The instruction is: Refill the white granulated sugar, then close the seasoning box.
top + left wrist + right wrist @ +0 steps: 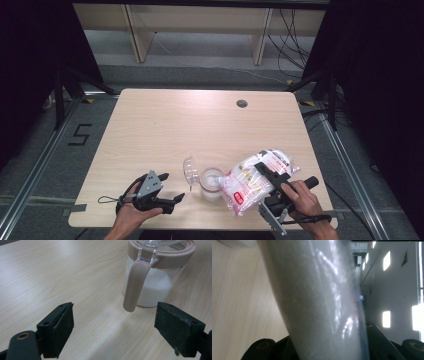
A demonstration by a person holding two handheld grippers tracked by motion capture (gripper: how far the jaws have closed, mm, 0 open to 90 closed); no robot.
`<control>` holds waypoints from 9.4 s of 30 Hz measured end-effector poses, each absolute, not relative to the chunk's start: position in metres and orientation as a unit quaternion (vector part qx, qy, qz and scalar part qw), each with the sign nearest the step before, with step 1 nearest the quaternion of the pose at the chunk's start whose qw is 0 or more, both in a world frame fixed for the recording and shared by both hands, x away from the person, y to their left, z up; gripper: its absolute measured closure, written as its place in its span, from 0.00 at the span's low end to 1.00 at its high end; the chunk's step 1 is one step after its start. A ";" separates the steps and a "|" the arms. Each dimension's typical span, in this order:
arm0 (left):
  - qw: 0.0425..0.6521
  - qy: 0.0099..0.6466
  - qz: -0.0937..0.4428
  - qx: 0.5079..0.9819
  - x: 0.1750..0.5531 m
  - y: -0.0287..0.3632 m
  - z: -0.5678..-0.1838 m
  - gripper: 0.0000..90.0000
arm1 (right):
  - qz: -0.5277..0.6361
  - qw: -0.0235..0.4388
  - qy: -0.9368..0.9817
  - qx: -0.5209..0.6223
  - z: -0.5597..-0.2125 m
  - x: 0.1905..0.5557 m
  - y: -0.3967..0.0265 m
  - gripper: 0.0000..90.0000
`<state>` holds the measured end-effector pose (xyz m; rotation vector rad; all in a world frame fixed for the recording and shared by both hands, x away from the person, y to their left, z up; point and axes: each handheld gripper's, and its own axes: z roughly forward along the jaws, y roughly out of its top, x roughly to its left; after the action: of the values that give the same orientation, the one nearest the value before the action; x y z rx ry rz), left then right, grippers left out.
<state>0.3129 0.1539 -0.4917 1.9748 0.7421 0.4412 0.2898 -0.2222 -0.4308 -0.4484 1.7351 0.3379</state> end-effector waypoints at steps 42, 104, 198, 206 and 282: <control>0.477 0.309 0.177 0.803 0.312 0.154 -0.492 0.17 | 0.317 0.509 0.798 -0.053 -0.447 0.304 -0.240 0.85; 0.471 0.303 0.182 0.808 0.314 0.153 -0.493 0.17 | 0.509 0.351 0.769 0.161 -0.475 0.347 -0.256 0.89; 0.492 0.319 0.171 0.792 0.309 0.155 -0.487 0.17 | 0.499 0.294 0.698 0.421 -0.471 0.274 -0.299 0.39; 0.494 0.319 0.163 0.792 0.309 0.154 -0.481 0.17 | 0.491 0.279 0.706 0.428 -0.474 0.268 -0.298 0.37; 0.508 0.276 0.164 0.799 0.304 0.124 -0.444 0.99 | 0.481 0.267 0.730 0.407 -0.476 0.262 -0.293 0.36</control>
<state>0.3041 0.1241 -0.4437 1.9265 0.6650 0.3962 0.2623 -0.2927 -0.4763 1.0976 1.9701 1.2973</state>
